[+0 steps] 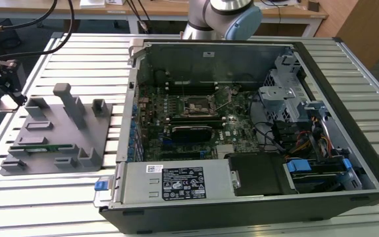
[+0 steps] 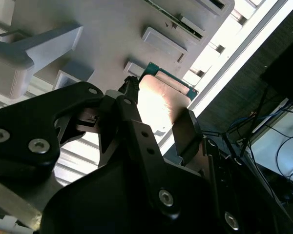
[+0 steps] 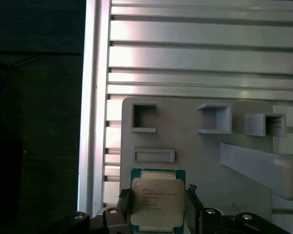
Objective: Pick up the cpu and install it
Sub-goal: 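Pick up the cpu and move it towards the insertion slot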
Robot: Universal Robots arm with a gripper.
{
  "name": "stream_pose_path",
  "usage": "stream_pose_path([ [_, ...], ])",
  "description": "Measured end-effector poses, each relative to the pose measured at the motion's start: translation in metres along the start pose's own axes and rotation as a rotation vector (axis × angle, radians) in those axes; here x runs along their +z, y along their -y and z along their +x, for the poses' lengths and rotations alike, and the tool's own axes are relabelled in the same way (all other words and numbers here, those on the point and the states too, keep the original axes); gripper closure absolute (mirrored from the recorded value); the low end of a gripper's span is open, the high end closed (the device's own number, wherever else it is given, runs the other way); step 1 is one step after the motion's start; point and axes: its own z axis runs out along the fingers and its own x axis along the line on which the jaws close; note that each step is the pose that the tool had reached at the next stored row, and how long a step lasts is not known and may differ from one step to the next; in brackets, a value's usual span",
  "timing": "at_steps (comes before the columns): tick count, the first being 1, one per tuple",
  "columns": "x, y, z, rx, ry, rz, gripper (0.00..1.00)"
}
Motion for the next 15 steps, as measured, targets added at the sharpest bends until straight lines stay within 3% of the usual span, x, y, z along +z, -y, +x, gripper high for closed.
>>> stream_pose_path([
  [8,-0.0072,-0.0006,0.0,0.0,0.0,0.0,0.47],
  [15,-0.0181,-0.0015,0.0,0.0,-0.0001,0.0,0.47],
])
